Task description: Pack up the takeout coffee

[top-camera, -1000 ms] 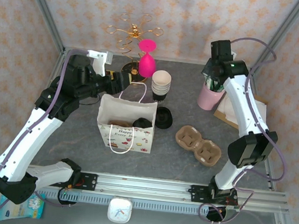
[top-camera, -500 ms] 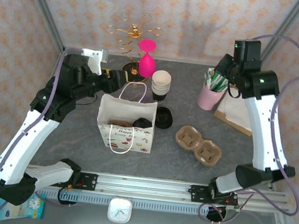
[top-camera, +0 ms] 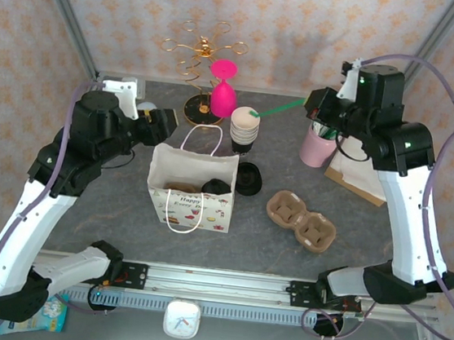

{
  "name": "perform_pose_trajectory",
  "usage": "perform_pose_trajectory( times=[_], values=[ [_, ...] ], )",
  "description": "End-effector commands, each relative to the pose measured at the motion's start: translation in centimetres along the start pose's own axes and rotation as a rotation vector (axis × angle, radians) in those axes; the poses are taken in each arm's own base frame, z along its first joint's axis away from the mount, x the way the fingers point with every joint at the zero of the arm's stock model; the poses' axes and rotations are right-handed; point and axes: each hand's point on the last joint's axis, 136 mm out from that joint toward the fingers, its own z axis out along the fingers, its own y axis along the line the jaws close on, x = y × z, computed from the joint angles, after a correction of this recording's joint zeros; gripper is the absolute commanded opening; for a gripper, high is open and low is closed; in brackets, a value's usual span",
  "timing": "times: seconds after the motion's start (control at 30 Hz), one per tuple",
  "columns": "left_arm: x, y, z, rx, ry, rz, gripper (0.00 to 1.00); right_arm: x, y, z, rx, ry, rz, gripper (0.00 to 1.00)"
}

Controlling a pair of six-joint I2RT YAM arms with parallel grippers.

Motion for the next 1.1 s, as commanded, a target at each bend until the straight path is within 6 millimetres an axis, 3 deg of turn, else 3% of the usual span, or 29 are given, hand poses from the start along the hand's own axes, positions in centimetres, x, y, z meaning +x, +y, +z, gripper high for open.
perform_pose_trajectory(
  times=[0.0,0.23,0.37,0.53,0.67,0.87,1.0,1.07],
  values=[
    [-0.4,1.4,-1.9,-0.076,-0.033,-0.040,0.61,0.4,5.4,-1.2,-0.227,0.023,-0.063,0.00],
    [0.4,2.9,-3.4,-0.138,-0.039,-0.072,0.61,4.7,10.1,-1.6,-0.385,0.145,-0.130,0.00],
    [0.8,3.4,-3.9,-0.156,-0.039,-0.085,0.61,7.5,11.3,-1.6,-0.411,0.213,-0.161,0.00],
    [1.1,3.8,-4.1,-0.172,-0.035,-0.087,0.62,9.5,11.7,-1.9,-0.442,0.247,-0.179,0.00],
    [1.2,3.8,-4.1,-0.169,-0.033,-0.084,0.62,12.0,12.0,-0.4,-0.430,0.313,-0.206,0.00],
    [1.3,3.5,-3.7,-0.152,-0.029,-0.083,0.62,13.8,12.8,3.1,-0.392,0.365,-0.250,0.00],
    [1.3,3.3,-3.5,-0.139,-0.028,-0.084,0.62,15.2,12.2,5.5,-0.339,0.401,-0.265,0.00],
    [1.3,3.2,-3.3,-0.133,-0.024,-0.080,0.62,15.9,12.2,6.4,-0.334,0.415,-0.269,0.10]
  ],
)
